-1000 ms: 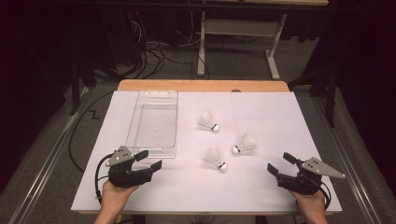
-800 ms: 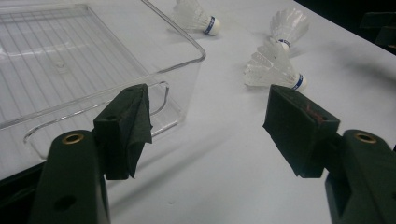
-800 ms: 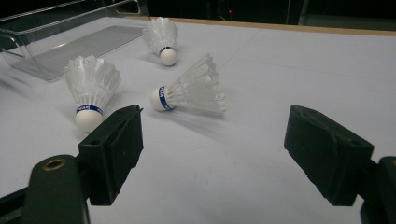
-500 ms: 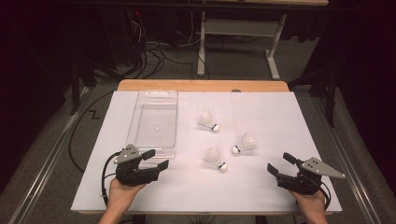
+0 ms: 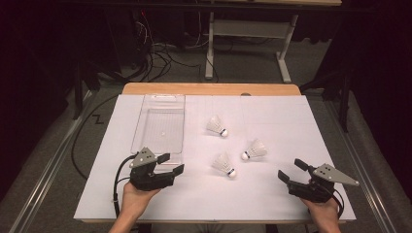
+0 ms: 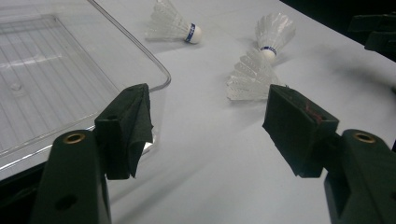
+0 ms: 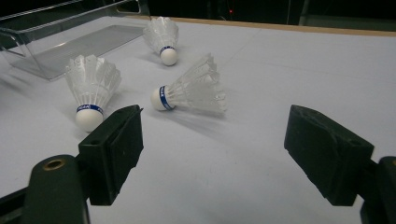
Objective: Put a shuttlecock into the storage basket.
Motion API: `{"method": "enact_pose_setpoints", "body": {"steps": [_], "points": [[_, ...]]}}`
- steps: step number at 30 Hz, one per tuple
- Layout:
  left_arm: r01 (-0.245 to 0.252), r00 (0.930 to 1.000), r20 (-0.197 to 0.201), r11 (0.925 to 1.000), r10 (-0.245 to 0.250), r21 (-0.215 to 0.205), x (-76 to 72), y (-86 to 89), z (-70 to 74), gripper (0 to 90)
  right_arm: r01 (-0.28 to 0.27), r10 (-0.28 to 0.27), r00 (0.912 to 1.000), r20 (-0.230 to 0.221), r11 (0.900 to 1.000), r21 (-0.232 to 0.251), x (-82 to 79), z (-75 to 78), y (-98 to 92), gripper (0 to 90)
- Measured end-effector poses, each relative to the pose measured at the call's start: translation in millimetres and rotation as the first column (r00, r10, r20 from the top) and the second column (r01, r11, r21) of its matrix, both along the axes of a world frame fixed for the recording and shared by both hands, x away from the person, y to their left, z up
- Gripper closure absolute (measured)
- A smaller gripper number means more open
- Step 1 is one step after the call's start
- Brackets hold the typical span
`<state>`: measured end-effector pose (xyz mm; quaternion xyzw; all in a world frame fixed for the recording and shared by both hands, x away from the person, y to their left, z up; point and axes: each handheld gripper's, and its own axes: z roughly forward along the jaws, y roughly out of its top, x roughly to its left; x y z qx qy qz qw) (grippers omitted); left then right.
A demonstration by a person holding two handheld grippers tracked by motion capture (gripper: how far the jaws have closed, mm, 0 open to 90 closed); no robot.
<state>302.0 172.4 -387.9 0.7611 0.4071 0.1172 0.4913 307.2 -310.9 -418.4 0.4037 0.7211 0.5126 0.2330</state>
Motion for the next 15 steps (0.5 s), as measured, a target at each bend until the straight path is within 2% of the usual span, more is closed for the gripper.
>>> {"method": "enact_pose_setpoints", "body": {"steps": [15], "points": [[0.036, 0.9993, 0.007, 0.9993, -0.036, 0.006, 6.7, -20.9, 2.0, 32.9, -0.004, 0.004, 1.0, 0.002, 1.0, -0.002, 0.1, 0.0, 0.1, 19.9]]}}
